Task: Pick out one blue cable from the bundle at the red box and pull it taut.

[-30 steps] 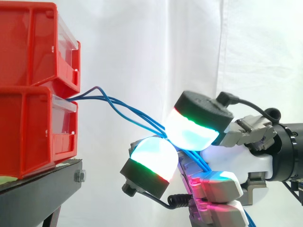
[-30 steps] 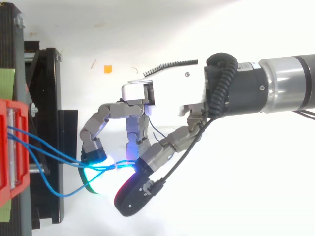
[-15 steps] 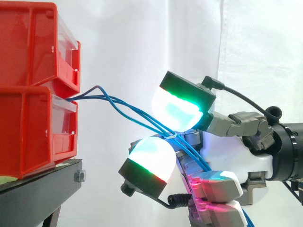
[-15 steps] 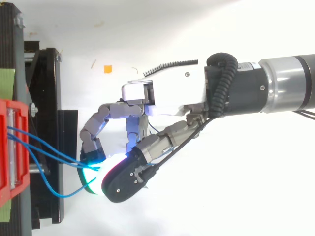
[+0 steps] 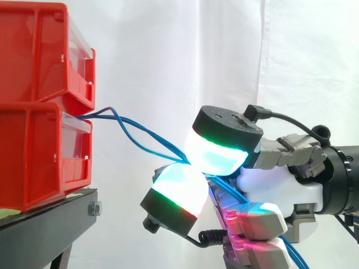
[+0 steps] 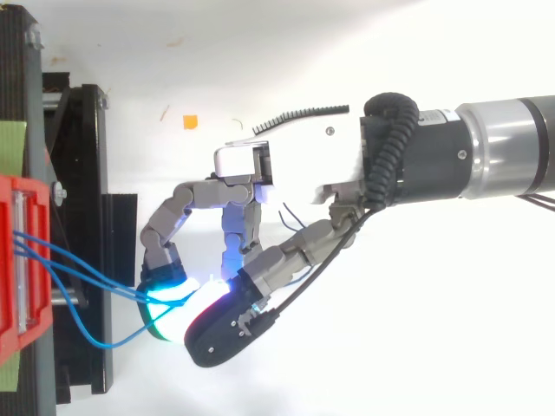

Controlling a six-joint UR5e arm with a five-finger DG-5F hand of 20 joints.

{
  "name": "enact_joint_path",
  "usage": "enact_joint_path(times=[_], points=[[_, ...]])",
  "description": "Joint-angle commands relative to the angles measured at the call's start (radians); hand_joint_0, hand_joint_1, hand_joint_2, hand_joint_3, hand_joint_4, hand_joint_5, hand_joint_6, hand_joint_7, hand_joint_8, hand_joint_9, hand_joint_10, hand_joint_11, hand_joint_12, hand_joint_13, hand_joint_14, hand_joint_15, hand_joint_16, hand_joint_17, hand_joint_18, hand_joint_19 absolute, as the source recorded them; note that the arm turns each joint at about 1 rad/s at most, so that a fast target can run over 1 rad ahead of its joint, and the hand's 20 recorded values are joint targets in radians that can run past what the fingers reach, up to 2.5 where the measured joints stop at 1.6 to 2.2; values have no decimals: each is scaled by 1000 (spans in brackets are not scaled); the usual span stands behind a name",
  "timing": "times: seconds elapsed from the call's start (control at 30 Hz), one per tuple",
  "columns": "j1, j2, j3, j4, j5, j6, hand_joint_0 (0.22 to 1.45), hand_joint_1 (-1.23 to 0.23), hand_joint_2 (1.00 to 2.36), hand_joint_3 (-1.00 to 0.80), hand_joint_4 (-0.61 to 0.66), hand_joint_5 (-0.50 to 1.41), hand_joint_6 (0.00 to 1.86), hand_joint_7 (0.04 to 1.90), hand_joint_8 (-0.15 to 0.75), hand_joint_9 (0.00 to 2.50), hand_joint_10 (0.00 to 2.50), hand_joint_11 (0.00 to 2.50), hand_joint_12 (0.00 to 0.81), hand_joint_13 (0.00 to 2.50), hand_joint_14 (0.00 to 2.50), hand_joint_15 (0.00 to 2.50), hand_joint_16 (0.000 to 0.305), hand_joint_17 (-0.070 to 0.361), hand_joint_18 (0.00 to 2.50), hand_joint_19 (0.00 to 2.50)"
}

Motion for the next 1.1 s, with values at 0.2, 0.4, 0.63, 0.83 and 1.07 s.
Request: enact_joint_path(times=[0.2, 0.4, 0.63, 0.83, 1.07], points=[[0, 1, 0, 0, -1, 0, 591, -704, 1000, -500, 78, -143, 929, 887, 327, 1334, 25, 780, 382, 1326, 22, 645, 55, 123, 1185, 627], [0, -1, 0, 0, -1, 0, 600, -356, 1000, -500, 55, -120, 883, 924, 334, 1418, 25, 768, 385, 1355, 23, 647, 54, 122, 1196, 669], [0, -1, 0, 0, -1, 0, 628, -419, 1003, -467, 71, -107, 863, 961, 339, 1432, 25, 766, 392, 1361, 23, 653, 55, 124, 1211, 673], [0, -1, 0, 0, -1, 0, 598, -550, 1021, -203, 64, -105, 868, 1040, 352, 1435, 26, 773, 401, 1355, 23, 642, 56, 127, 1220, 662], [0, -1, 0, 0, -1, 0, 595, -658, 1015, -103, 75, -101, 890, 1032, 386, 1443, 21, 752, 436, 1381, 21, 609, 66, 148, 1304, 585]])
